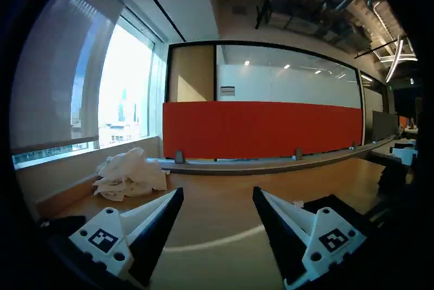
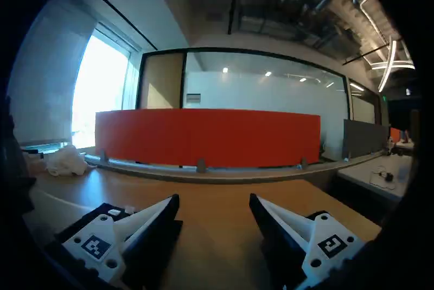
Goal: Fold towel
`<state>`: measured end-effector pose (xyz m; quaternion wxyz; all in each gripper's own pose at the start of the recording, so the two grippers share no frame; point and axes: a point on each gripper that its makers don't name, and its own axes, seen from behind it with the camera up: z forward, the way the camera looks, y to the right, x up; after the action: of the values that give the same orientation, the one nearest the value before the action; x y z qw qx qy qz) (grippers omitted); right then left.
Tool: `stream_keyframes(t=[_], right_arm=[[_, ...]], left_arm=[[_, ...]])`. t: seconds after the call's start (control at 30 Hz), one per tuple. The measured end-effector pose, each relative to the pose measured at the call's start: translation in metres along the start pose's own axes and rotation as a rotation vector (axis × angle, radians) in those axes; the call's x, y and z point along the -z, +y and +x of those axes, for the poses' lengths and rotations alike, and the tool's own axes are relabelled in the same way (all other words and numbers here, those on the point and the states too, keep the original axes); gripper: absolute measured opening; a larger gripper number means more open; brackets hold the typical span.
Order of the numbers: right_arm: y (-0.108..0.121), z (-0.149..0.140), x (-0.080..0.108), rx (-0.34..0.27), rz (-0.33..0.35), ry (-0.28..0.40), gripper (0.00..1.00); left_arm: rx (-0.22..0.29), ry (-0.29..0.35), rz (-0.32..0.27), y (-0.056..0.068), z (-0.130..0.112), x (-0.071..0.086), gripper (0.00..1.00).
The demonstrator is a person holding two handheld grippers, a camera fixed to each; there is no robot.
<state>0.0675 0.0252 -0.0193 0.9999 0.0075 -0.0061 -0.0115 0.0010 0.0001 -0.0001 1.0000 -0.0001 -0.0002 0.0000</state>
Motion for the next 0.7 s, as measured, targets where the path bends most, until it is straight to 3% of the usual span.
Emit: stream_keyframes(t=[0.37,0.5,0.7], right_arm=[[0.003,0.075,0.007,-0.007,-0.018,-0.023,1.00],[0.003,0.095,0.009,-0.003,-0.024,-0.031,1.00],[-0.004,0.111,0.008,0.006,0.002,-0.054,1.00]], left_arm=[[0.033,-0.042,-0.002,0.005,0.060,0.005,0.95],[0.048,-0.066,-0.028,0.011,0.076,0.006,0.94],[0.003,-0.109,-0.079,0.022,0.084,0.006,0.95]])
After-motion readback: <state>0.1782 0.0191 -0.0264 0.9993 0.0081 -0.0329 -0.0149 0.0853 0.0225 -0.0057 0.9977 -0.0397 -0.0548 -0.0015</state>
